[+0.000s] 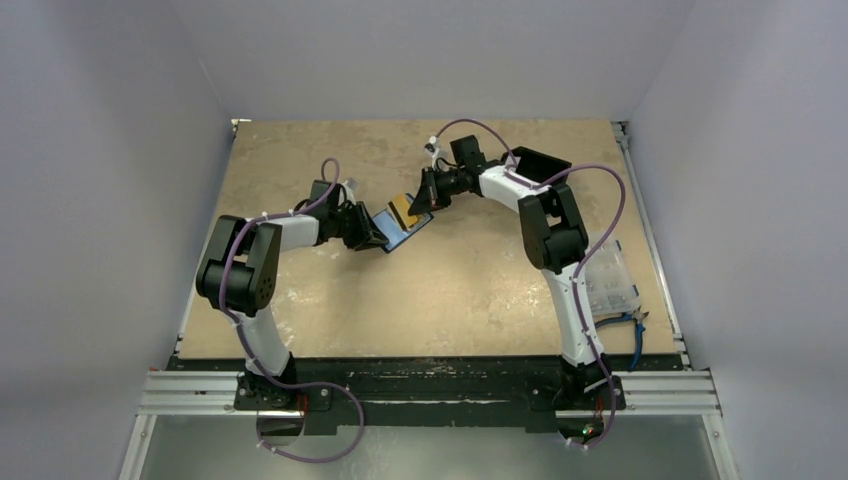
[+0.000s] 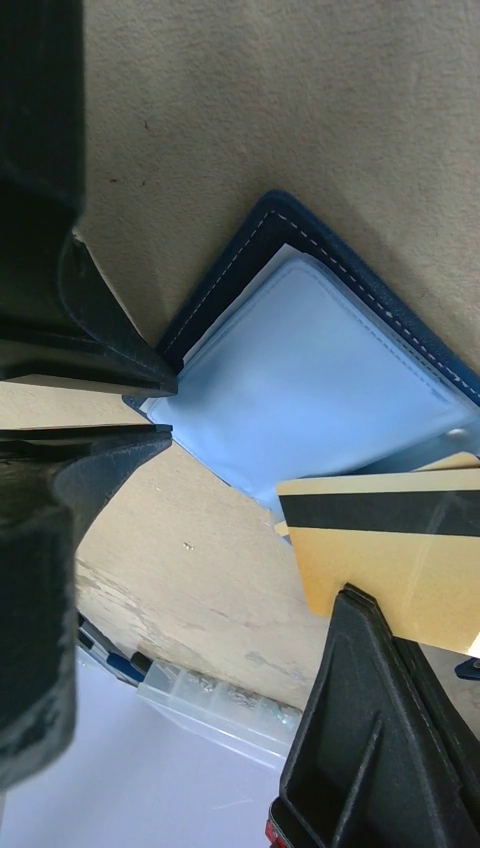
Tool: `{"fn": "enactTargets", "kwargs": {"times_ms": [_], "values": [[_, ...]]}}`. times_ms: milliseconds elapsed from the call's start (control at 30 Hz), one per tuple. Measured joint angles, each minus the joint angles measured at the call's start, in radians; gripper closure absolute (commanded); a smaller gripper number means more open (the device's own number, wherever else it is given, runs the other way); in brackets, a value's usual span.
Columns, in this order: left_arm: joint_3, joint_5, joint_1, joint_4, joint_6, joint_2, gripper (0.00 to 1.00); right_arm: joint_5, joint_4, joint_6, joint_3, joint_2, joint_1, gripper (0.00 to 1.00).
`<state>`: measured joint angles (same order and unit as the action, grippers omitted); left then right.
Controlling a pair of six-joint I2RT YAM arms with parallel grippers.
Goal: Put the credit cards into the card holder
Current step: Insert the credit card into the card holder.
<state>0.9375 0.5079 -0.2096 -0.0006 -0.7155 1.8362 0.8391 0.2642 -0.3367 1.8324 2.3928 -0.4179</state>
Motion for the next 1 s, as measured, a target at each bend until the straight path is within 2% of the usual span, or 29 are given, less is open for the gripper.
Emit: {"fn": "enactTargets", "kwargs": {"times_ms": [433, 1000], "values": [[-0.003, -0.005, 0.0, 0.003, -0.006, 0.0, 0.79, 0.054, 0.163, -0.001, 0.094, 0.068, 0.0, 1.0], [-0.003, -0.007, 0.0, 0.003, -0.007, 0.0, 0.8, 0.089, 0.444, 0.042, 0.366, 0.209, 0.001, 1.0]]}}
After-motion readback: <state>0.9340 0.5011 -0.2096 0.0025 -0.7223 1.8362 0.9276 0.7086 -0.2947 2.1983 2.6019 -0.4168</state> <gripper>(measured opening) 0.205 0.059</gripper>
